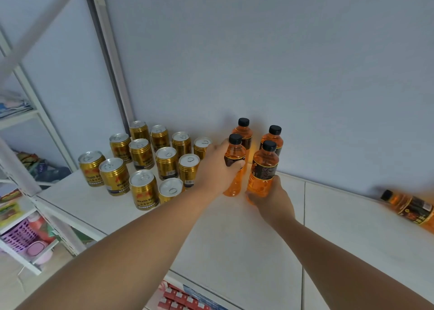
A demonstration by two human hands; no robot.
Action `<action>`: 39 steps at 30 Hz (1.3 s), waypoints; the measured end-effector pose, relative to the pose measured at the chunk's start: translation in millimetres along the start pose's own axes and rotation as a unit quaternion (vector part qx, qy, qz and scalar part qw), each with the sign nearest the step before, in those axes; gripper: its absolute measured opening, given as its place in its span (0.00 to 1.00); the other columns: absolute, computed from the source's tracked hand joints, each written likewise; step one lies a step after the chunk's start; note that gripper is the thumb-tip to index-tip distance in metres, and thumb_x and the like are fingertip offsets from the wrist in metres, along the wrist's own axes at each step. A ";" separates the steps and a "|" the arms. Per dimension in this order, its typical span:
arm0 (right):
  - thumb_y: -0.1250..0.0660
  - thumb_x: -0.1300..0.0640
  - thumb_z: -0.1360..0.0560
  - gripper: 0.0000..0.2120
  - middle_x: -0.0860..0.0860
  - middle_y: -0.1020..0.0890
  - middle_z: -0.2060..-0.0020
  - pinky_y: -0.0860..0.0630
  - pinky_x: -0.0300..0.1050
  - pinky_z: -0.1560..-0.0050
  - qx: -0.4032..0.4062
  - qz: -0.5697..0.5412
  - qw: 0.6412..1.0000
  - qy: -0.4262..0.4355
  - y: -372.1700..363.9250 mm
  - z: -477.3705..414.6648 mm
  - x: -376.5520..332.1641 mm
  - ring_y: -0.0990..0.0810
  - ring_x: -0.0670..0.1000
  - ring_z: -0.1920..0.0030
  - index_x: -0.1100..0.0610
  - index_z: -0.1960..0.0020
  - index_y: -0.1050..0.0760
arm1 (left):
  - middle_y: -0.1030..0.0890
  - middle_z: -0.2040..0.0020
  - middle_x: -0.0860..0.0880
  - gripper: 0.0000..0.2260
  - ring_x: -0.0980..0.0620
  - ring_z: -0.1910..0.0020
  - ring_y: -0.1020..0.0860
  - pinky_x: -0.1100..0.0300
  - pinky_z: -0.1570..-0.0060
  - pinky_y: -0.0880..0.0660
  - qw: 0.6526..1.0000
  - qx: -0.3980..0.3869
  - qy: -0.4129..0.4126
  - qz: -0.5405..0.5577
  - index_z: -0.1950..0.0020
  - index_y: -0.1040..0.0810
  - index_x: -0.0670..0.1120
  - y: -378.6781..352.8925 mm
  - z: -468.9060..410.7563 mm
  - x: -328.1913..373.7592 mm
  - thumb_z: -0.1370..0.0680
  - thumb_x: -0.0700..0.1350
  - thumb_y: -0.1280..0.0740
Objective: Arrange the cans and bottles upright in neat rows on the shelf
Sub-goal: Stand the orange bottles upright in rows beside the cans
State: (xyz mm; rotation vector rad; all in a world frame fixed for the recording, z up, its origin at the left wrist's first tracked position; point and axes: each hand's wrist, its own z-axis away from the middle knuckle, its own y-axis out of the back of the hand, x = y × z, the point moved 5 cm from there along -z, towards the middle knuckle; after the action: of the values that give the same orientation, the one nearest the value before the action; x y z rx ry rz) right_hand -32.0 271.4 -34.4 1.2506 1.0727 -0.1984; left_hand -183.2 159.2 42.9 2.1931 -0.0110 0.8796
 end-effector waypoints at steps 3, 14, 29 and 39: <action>0.28 0.40 0.27 0.29 0.43 0.23 0.48 0.22 0.45 0.57 -0.005 -0.006 1.000 0.003 -1.0 -1.6 0.7 0.21 0.50 0.52 0.44 0.33 0.37 | 0.24 0.37 0.47 0.28 0.47 0.38 0.22 0.60 0.45 0.26 1.000 0.001 0.006 0.001 0.24 0.35 0.58 0.2 0.0 -1.1 0.22 0.60 0.31; 0.27 0.41 0.27 0.30 0.43 0.24 0.47 0.22 0.44 0.57 -0.019 -0.010 1.000 -0.003 -2.3 -1.9 -0.4 0.21 0.50 0.52 0.46 0.32 0.37 | 0.24 0.30 0.50 0.30 0.49 0.31 0.27 0.62 0.40 0.31 1.000 -0.011 0.001 0.029 0.22 0.35 0.55 3.0 4.6 4.1 0.21 0.58 0.30; 0.25 0.39 0.29 0.40 0.51 0.23 0.34 0.30 0.36 0.68 -0.013 -0.021 0.997 -0.069 7.9 28.1 7.9 0.22 0.51 0.48 0.51 0.26 0.40 | 0.18 0.50 0.47 0.11 0.47 0.49 0.18 0.51 0.50 0.19 0.968 -0.195 0.148 -0.050 0.45 0.20 0.47 -25.8 55.4 -10.5 0.20 0.53 0.34; 0.30 0.42 0.25 0.33 0.51 0.26 0.31 0.24 0.49 0.43 0.052 0.130 0.988 -0.060 54.6 85.4 36.9 0.24 0.54 0.36 0.53 0.26 0.37 | 0.20 0.46 0.53 0.16 0.53 0.52 0.22 0.58 0.59 0.24 0.940 -0.303 0.078 -0.139 0.37 0.24 0.51 -55.2 87.1 19.8 0.20 0.58 0.34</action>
State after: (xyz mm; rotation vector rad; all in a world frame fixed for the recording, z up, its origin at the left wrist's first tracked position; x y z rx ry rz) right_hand 69.6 235.3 -31.6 1.4411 0.7942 -0.1292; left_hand -102.0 146.5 -22.5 1.5042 0.0915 0.7595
